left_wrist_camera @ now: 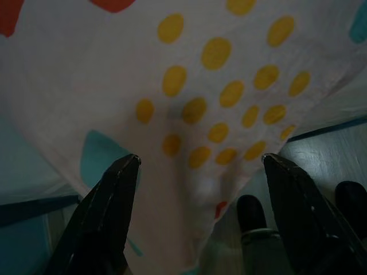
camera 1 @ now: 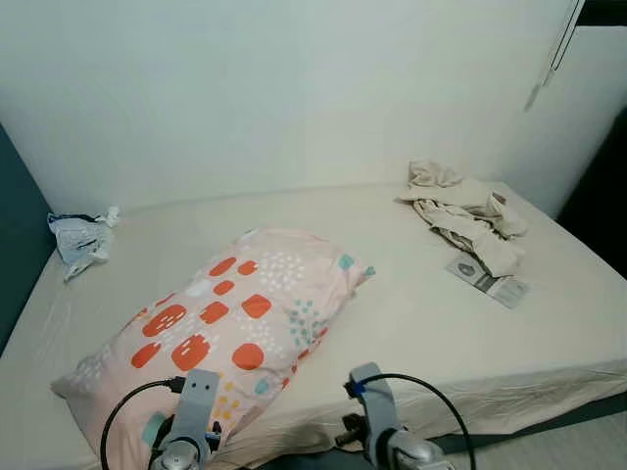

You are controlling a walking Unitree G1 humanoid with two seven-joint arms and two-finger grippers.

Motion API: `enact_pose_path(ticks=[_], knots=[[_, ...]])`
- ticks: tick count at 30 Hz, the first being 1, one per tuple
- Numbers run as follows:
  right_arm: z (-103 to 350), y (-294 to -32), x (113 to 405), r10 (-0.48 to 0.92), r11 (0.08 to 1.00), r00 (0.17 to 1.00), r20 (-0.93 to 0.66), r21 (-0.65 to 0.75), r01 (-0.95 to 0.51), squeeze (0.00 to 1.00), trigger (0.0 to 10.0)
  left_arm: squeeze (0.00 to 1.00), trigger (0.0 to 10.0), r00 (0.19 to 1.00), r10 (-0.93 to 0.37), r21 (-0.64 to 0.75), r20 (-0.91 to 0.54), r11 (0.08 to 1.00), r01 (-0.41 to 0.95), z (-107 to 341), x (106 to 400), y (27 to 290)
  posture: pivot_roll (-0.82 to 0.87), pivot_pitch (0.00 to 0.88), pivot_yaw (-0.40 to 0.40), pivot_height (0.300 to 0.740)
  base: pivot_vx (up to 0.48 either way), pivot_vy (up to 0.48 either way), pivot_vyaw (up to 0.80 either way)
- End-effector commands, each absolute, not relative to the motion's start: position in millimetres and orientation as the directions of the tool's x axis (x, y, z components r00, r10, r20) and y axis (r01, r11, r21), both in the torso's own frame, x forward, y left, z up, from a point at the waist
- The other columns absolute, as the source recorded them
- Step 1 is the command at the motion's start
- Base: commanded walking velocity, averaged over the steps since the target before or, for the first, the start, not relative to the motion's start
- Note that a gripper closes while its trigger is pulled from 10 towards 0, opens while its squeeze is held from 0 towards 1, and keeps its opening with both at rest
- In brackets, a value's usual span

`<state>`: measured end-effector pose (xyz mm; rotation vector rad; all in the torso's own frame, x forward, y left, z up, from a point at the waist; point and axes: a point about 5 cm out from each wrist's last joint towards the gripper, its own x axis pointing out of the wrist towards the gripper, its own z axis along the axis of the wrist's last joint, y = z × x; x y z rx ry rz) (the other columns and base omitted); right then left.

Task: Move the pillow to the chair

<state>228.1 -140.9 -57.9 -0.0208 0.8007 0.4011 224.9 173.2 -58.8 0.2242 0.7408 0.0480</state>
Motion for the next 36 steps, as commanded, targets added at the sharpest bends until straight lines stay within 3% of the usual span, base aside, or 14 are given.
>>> enact_pose_path(ticks=[1,21,29,36], knots=[[-59.0,-143.1,226.3,0.339,0.930,0.625,-0.703,0.151,-0.335,0.00,10.0,0.00,10.0,0.724,0.136,0.234,-0.676,0.971,0.036,-60.5,222.5,177.0,0.05,0.000,0.009,0.740,0.000,0.000,0.00],[-61.4,-151.8,223.2,0.310,0.943,0.621,-0.720,0.151,-0.296,0.00,10.0,0.00,10.0,0.722,0.121,0.235,-0.681,0.970,0.059,-59.5,225.0,176.3,0.04,0.000,0.025,0.740,0.000,0.000,0.00],[-61.6,-167.2,220.8,0.293,0.948,0.619,-0.729,0.139,-0.285,0.00,10.0,0.00,10.0,0.721,0.123,0.229,-0.682,0.972,0.050,-59.9,224.3,176.1,0.04,0.000,0.013,0.740,0.000,0.000,0.00],[-61.9,-159.5,221.4,0.302,0.945,0.618,-0.726,0.141,-0.296,0.00,10.0,0.00,10.0,0.718,0.126,0.224,-0.685,0.974,0.043,-60.9,222.8,175.9,0.04,0.000,0.011,0.740,0.000,0.000,0.00]])
